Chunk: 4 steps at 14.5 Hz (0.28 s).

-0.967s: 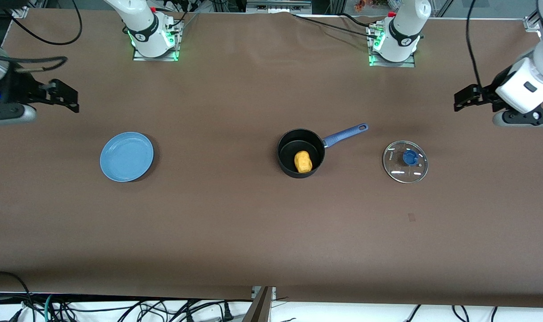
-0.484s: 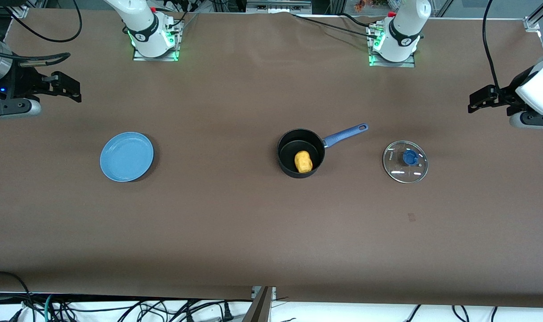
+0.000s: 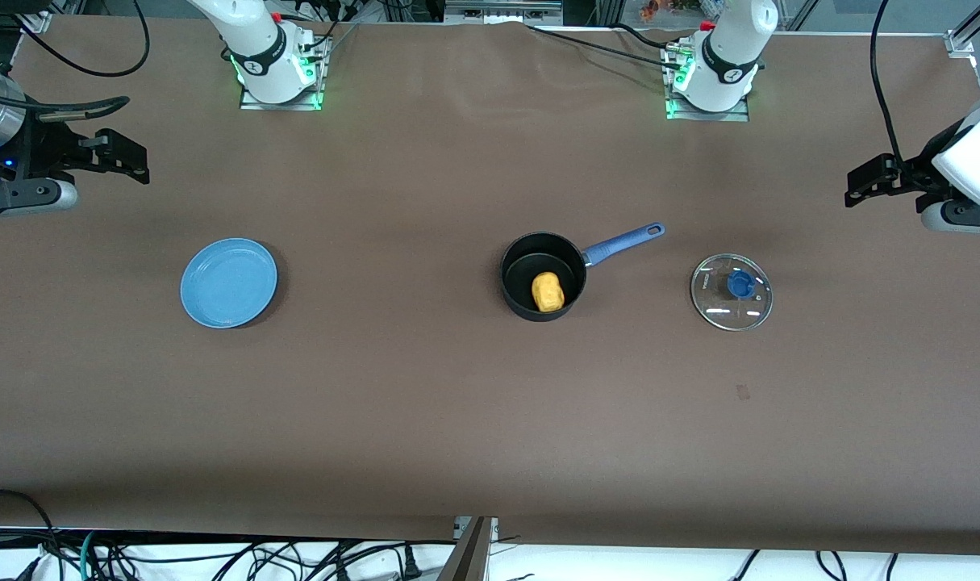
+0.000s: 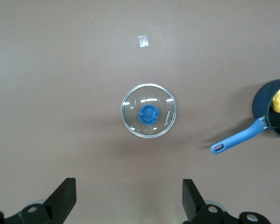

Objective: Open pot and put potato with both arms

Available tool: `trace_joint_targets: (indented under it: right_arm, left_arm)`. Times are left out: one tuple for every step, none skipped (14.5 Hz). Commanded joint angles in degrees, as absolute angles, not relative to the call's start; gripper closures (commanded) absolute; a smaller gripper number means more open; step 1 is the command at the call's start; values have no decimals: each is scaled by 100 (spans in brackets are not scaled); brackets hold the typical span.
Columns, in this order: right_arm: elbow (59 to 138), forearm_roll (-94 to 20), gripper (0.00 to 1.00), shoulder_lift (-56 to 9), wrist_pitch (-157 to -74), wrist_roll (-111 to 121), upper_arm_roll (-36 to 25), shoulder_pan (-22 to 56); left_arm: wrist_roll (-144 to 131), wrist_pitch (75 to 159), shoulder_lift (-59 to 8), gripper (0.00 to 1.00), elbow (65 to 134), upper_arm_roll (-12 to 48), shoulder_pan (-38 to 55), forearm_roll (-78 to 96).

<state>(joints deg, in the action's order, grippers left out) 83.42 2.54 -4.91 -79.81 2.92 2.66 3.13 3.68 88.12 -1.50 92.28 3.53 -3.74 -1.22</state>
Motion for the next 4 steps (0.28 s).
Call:
trace_joint_targets:
  right_arm:
    - [8288, 185, 0, -492, -7928, 343, 272, 299]
    - [8288, 185, 0, -492, -7928, 343, 272, 299]
    - [8288, 185, 0, -492, -7936, 343, 272, 299]
    - [8288, 185, 0, -492, -7937, 343, 272, 299]
  left_arm:
    - [360, 8850, -272, 0, 9026, 369, -352, -202]
    - [360, 8851, -272, 0, 9026, 369, -343, -211]
    - [360, 8842, -255, 0, 9026, 378, -343, -185]
    - [360, 8824, -237, 0, 9026, 413, -343, -185]
